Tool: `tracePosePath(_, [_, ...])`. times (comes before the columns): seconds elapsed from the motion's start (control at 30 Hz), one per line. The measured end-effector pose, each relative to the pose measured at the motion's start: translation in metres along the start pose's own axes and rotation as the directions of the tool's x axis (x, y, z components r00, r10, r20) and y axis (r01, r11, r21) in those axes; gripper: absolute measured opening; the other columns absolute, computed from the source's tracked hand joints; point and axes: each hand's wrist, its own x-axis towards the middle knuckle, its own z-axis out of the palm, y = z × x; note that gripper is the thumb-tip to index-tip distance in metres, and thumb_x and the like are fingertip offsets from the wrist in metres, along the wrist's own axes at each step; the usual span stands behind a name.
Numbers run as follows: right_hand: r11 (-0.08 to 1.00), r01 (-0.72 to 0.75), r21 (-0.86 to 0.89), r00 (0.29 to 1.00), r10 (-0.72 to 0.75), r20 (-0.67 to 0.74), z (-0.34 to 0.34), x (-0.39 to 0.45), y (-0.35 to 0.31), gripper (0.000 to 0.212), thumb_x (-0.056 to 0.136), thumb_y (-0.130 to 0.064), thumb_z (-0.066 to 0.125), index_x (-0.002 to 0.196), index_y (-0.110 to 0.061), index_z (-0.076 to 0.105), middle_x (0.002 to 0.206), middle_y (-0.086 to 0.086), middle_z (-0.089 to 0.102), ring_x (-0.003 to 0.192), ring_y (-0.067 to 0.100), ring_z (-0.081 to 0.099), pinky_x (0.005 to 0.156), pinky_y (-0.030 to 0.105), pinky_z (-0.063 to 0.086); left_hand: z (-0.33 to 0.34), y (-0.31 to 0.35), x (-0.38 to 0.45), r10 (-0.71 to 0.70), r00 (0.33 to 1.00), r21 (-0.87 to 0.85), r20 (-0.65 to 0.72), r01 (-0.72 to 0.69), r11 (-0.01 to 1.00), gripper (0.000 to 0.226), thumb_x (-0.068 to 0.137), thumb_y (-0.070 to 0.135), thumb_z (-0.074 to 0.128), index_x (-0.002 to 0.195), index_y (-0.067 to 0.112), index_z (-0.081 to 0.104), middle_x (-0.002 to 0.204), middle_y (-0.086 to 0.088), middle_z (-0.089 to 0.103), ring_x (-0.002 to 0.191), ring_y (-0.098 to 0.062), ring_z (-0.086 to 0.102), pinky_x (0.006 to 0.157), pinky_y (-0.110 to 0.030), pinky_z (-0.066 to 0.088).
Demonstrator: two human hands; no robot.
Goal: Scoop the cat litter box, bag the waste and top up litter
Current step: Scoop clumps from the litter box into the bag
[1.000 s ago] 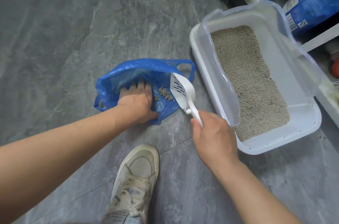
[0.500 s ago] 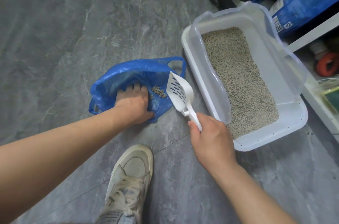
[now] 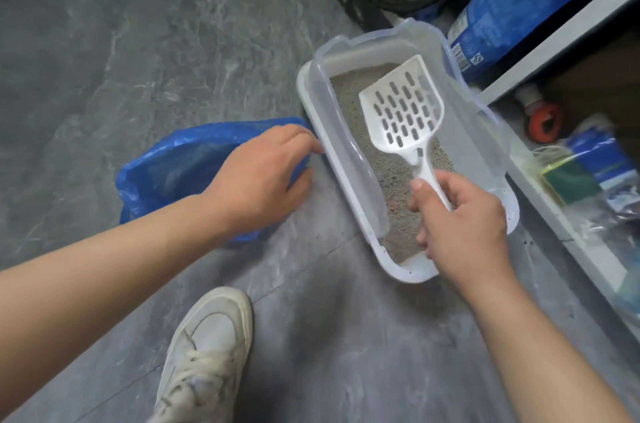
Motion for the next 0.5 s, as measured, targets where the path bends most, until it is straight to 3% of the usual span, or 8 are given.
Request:
tracePosePath(0.07, [0.984, -0.104, -0.141, 0.995, 0.103, -0.015, -0.024, 0.018, 0.017, 0.024, 0.095, -0.034, 0.062, 0.077, -0.019, 0.067, 0.060, 0.007, 0.065, 0.044, 0.017, 0.060, 0.053, 0.038, 0.056, 0.009, 0.008, 0.019, 0.158, 0.987, 0.020, 0.025, -0.159, 0.987, 0.043, 0.092, 0.022, 0.061, 0.135, 0.014, 0.057, 0.142, -0.004, 0.056, 0.132, -0.025, 0.051, 0.106, -0.043, 0.045])
tracePosePath(0.13, [0.929, -0.155, -0.337, 0.987, 0.160, -0.011, -0.044, 0.032, 0.034, 0.027, 0.091, -0.037, 0.058, 0.073, -0.017, 0.064, 0.062, 0.007, 0.066, 0.055, 0.027, 0.066, 0.062, 0.043, 0.058, 0.021, 0.019, 0.034, 0.228, 0.968, 0.099, 0.109, -0.239, 0.966, 0.058, 0.097, 0.036, 0.056, 0.150, 0.018, 0.043, 0.160, -0.004, 0.038, 0.150, -0.024, 0.030, 0.120, -0.046, 0.030])
tracePosePath(0.23, [0.803, -0.151, -0.576, 0.978, 0.207, 0.032, -0.063, 0.045, 0.053, 0.025, 0.092, -0.034, 0.055, 0.073, -0.018, 0.061, 0.078, 0.011, 0.067, 0.071, 0.031, 0.061, 0.059, 0.033, 0.046, 0.041, 0.025, 0.041, 0.268, 0.934, 0.187, 0.236, -0.314, 0.931, 0.068, 0.100, 0.053, 0.042, 0.158, 0.023, 0.027, 0.168, -0.002, 0.021, 0.157, -0.021, 0.011, 0.126, -0.049, 0.015])
tracePosePath(0.37, [0.625, -0.068, -0.777, 0.980, 0.187, 0.064, -0.076, 0.055, 0.060, 0.018, 0.094, -0.032, 0.053, 0.082, -0.020, 0.057, 0.090, 0.012, 0.063, 0.079, 0.032, 0.051, 0.065, 0.036, 0.043, 0.054, 0.022, 0.035, 0.270, 0.923, 0.188, 0.274, -0.326, 0.926, 0.061, 0.101, 0.057, 0.037, 0.152, 0.023, 0.039, 0.161, -0.002, 0.038, 0.155, -0.023, 0.021, 0.123, -0.051, 0.023])
tracePosePath(0.5, [0.543, -0.139, -0.828, 0.945, 0.323, 0.052, -0.084, 0.066, 0.054, 0.015, 0.088, -0.024, 0.054, 0.079, -0.013, 0.056, 0.076, 0.012, 0.060, 0.069, 0.032, 0.057, 0.057, 0.031, 0.042, 0.056, 0.020, 0.027, 0.262, 0.937, 0.105, 0.230, -0.291, 0.951, 0.051, 0.099, 0.051, 0.045, 0.139, 0.020, 0.051, 0.153, -0.005, 0.044, 0.153, -0.023, 0.024, 0.120, -0.052, 0.029])
